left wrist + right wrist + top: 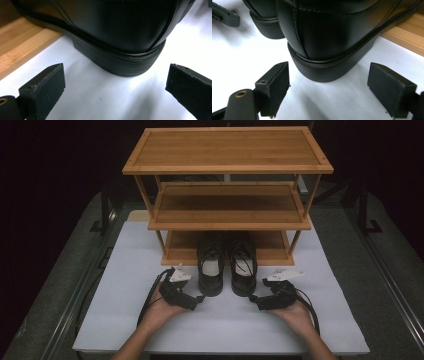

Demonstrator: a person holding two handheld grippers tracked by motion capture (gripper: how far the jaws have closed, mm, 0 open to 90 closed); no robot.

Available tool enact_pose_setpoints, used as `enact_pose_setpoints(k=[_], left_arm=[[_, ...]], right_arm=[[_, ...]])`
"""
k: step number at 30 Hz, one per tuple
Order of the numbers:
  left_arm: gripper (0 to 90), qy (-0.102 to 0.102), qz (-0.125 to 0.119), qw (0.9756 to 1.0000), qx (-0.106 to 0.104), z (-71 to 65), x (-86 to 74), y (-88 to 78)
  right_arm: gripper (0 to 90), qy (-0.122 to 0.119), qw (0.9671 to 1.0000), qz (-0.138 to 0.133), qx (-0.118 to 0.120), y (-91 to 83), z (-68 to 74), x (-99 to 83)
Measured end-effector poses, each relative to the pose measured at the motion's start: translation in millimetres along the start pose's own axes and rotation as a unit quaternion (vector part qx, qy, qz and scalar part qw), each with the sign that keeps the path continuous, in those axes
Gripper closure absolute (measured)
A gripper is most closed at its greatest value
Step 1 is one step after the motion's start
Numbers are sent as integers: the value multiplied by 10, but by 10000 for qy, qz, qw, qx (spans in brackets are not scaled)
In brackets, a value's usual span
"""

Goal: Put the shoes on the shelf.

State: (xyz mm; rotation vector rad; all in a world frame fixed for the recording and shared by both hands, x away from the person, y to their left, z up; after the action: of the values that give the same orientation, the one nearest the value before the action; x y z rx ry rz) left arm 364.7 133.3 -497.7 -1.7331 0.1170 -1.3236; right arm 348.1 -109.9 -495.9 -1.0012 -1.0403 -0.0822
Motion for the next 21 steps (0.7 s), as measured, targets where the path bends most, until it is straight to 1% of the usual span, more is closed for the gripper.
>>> enact_pose_setpoints(k=[3, 7, 9, 10, 12, 14, 16, 18, 21], left_arm=[[18, 17, 33, 10000, 32, -3, 10, 63], [18, 57, 70, 10000, 5, -18, 18, 135], [18, 112, 118, 9999, 6, -26, 25, 171], [18, 129, 164, 9998, 4, -30, 31, 185], [18, 181, 172, 9997, 10, -39, 63, 222], [19, 177, 193, 9997, -14, -57, 96, 264], [14, 197, 266, 9995, 23, -66, 117, 306], [13, 222, 259, 9994, 40, -69, 124, 318], [14, 204, 260, 9995, 17, -73, 134, 325]], right_arm=[[176, -54, 10000, 50, 5, 67, 7, -6], [176, -76, 9999, 141, -46, 161, 23, -2], [176, -100, 9998, 182, -52, 200, 35, -2], [174, -129, 9996, 218, -95, 219, 45, 3], [175, -144, 9996, 209, -127, 228, 48, 14], [171, -127, 9996, 219, -104, 237, 45, 18], [165, -119, 9996, 234, -108, 248, 51, 23], [159, -114, 9996, 244, -100, 261, 56, 31], [163, -125, 9995, 259, -102, 278, 65, 41]])
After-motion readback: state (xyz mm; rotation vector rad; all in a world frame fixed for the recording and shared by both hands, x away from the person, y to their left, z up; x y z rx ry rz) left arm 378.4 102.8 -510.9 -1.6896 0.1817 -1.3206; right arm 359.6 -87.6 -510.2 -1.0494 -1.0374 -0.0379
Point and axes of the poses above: each handheld gripper's, and its own axes: y roughly forward along the jaws, x roughly out of its top, z roughly to its left, the point moved 8 cm from there along y, roughly forward along the jaws, and after that the axes turned 2 degrees about z, right-handed, at the moved point
